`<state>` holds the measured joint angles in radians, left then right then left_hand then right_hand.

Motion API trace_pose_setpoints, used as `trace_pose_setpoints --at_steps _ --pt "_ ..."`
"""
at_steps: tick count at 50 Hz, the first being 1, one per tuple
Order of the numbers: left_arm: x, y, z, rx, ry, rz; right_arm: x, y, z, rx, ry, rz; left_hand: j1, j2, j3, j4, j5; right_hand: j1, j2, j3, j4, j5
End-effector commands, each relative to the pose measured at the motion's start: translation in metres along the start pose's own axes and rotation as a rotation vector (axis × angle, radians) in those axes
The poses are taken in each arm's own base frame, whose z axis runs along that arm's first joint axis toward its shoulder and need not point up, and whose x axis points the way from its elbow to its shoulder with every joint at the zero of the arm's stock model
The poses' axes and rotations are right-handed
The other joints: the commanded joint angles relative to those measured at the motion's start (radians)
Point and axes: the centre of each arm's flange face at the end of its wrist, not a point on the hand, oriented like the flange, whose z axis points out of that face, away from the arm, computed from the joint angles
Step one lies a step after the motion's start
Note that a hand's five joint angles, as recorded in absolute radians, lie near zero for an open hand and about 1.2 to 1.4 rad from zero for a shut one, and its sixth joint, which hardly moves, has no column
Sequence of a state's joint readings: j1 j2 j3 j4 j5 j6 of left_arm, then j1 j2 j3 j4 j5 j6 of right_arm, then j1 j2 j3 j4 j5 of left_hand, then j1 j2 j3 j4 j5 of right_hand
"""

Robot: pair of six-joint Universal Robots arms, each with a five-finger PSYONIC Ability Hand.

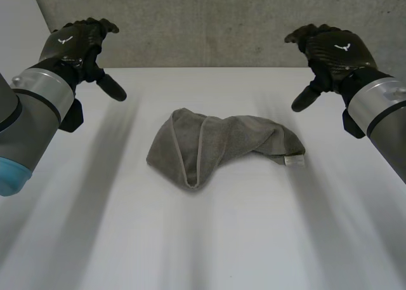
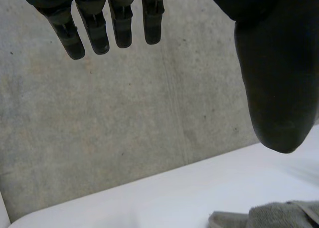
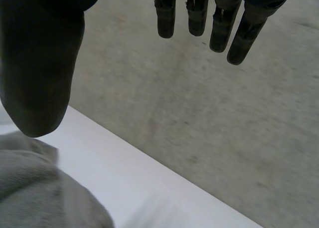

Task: Fold the towel.

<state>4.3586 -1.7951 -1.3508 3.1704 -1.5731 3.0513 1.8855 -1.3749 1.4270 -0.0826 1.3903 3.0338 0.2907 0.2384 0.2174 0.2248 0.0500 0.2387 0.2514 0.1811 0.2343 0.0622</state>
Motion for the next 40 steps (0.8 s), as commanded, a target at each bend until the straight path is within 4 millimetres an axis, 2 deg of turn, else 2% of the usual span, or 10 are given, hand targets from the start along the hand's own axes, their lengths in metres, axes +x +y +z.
trace_pose_setpoints --at_steps 1,31,34,36,39,40 --pt "0.006 0.008 -0.001 -0.055 0.014 0.031 0.002 0.01 0.004 -0.036 0.04 -0.004 -0.116 -0.064 -0.043 -0.05 -0.05 -0.064 -0.077 -0.007 -0.06 -0.062" --pt "0.009 0.013 0.0 -0.068 0.032 0.038 0.006 0.01 0.005 -0.034 0.044 -0.007 -0.116 -0.064 -0.043 -0.05 -0.05 -0.064 -0.077 -0.007 -0.06 -0.062" --pt "0.013 0.015 0.001 -0.074 0.07 0.046 0.0 0.009 0.006 -0.021 -0.017 -0.04 -0.115 -0.063 -0.043 -0.05 -0.049 -0.064 -0.077 -0.007 -0.06 -0.062" --pt "0.015 0.021 0.003 -0.091 0.105 0.055 -0.013 0.012 0.009 -0.009 -0.166 -0.128 -0.112 -0.06 -0.043 -0.05 -0.046 -0.064 -0.077 -0.007 -0.06 -0.062" --pt "0.019 0.027 0.005 -0.107 0.151 0.072 -0.02 0.017 0.011 -0.004 -0.247 -0.178 -0.112 -0.06 -0.043 -0.05 -0.046 -0.064 -0.077 -0.007 -0.06 -0.062" --pt "0.022 0.034 0.007 -0.126 0.197 0.098 -0.027 0.022 0.014 0.013 -0.341 -0.239 -0.112 -0.06 -0.043 -0.05 -0.046 -0.064 -0.077 -0.007 -0.06 -0.062"
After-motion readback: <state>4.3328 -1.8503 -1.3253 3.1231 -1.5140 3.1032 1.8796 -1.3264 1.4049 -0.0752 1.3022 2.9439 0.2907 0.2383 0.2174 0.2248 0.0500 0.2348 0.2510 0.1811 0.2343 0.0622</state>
